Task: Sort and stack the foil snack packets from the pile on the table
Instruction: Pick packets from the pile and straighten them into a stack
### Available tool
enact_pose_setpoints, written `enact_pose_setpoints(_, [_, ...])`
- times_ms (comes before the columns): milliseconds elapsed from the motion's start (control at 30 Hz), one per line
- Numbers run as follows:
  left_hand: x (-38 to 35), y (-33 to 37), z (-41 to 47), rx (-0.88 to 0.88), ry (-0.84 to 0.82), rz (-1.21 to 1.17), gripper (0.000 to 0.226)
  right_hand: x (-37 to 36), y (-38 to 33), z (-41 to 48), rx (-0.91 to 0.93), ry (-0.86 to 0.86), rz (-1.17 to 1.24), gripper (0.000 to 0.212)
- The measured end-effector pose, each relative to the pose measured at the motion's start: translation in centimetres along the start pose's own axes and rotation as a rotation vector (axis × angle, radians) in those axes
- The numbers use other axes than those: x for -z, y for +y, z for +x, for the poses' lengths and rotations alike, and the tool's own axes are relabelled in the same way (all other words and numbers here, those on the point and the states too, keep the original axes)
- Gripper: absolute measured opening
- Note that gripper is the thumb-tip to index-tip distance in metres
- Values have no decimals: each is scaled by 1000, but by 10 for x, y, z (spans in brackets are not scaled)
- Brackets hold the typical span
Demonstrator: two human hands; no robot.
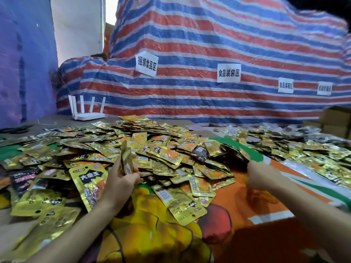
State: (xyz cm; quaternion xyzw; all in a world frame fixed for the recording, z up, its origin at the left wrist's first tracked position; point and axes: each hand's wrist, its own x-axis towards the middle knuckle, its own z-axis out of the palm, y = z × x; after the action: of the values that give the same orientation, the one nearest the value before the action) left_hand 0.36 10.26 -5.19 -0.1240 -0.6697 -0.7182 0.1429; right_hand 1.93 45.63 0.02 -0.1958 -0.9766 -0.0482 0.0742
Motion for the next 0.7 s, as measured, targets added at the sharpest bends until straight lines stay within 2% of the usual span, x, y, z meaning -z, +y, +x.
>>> enact_pose_setpoints(133, [5,-1,1,37,9,-119,50,-8,6,0,5,-19,-13,18])
enact_pose_setpoints(267, [6,4,-2,65,11,-187,47,-14,8,3,6,3,37,14])
enact_pose_setpoints(467, [9,0,0,65,29,-189,45,-21,14,7,-15,71,54,19])
enact_pose_setpoints(600, [11,-3,3,71,44,-214,43,-23,17,8,-4,144,76,14])
enact_pose_setpoints(700, [11,-5,5,75,47,-200,44,-21,17,7,12,106,78,14])
